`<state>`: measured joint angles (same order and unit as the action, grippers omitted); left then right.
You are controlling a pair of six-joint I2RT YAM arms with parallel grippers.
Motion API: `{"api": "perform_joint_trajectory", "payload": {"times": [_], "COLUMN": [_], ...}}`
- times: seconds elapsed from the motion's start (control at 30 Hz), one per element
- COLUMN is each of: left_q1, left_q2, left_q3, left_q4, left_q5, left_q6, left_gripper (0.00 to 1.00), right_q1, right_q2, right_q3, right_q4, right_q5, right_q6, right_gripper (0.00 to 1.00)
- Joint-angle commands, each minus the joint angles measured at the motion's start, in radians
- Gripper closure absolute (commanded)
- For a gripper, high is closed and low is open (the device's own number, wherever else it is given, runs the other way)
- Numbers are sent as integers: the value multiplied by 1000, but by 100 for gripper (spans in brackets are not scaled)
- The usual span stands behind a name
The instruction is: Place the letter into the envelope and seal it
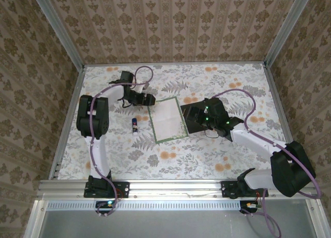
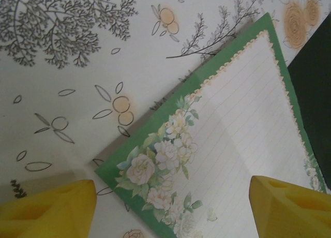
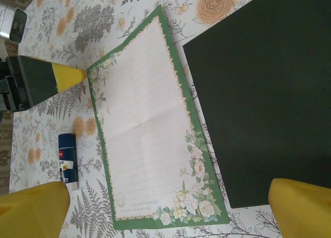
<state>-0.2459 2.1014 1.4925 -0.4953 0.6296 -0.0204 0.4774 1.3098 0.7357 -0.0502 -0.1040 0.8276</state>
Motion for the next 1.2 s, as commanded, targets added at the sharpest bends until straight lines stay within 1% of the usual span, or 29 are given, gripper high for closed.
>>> {"api": "perform_joint_trajectory", "payload": {"times": [0.0, 0.4, 0.57, 0.9, 1.17], "left_q1": [-9, -10, -6, 3, 18], "left_q2": [34, 51, 42, -25, -26], "left_q3": [42, 56, 58, 59, 64], "left_q4": [-36, -37, -35, -24, -22], "left_q5": [43, 46, 20, 21, 21], "left_q6": [31, 27, 30, 11, 4], "left_gripper": [23, 26, 26, 17, 16], "right_q1": [-5, -10, -12, -14, -13], "right_q2": [-11, -5, -2, 8, 8], "right_q3": [-12, -12, -12, -9, -11], "right_q4": [3, 3, 4, 6, 10], "right_q5": [38, 38, 34, 32, 30], "right_q6": [20, 20, 20, 20, 24], "right_gripper": [0, 0, 0, 0, 0]}}
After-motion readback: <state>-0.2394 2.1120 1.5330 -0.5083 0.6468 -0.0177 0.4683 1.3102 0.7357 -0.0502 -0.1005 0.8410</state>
